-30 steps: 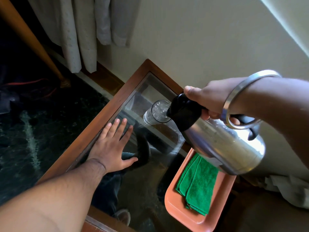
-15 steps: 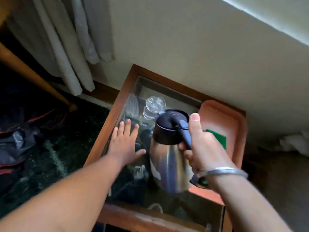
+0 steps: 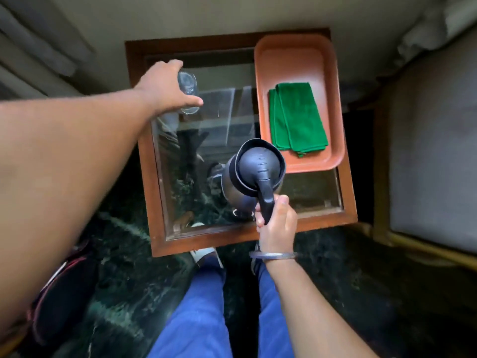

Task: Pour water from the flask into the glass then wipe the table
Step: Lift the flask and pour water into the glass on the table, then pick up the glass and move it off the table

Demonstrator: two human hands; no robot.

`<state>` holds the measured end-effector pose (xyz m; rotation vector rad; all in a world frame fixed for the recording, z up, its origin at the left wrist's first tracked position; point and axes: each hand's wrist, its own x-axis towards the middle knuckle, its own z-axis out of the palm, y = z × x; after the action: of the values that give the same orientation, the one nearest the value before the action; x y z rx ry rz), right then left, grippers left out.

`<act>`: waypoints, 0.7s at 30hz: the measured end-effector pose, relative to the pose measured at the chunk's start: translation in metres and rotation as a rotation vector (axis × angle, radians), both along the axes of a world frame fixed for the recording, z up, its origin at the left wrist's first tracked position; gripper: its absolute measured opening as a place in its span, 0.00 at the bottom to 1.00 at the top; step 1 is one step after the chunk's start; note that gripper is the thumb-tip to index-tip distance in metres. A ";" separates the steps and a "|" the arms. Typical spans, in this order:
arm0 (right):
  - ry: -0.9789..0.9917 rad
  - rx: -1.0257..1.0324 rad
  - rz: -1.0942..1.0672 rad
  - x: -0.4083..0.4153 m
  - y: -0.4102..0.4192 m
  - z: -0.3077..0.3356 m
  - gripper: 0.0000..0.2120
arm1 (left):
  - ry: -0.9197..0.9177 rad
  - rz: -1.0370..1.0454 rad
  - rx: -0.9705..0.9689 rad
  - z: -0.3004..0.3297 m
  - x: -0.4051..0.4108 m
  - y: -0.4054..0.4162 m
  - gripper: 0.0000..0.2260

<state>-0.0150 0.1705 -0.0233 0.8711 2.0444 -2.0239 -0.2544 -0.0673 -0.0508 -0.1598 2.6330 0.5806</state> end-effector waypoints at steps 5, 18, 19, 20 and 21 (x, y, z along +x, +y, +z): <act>0.024 0.003 -0.068 0.020 -0.008 -0.025 0.24 | 0.091 0.062 0.002 -0.008 0.005 0.007 0.42; 0.050 0.113 0.120 0.038 0.003 -0.040 0.20 | 0.098 0.110 0.019 0.022 0.090 0.025 0.32; 0.044 0.112 0.132 0.038 0.004 -0.040 0.20 | 0.083 0.113 0.027 0.026 0.107 0.028 0.31; 0.038 0.112 0.146 0.037 0.004 -0.040 0.21 | 0.069 0.112 0.034 0.029 0.125 0.030 0.31; 0.035 0.114 0.160 0.037 0.006 -0.040 0.21 | 0.054 0.110 0.041 0.031 0.142 0.032 0.30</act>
<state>0.0222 0.1762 -0.0636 0.6699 2.1898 -1.8687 -0.1128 -0.0349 -0.0202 -0.2813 2.6748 0.6839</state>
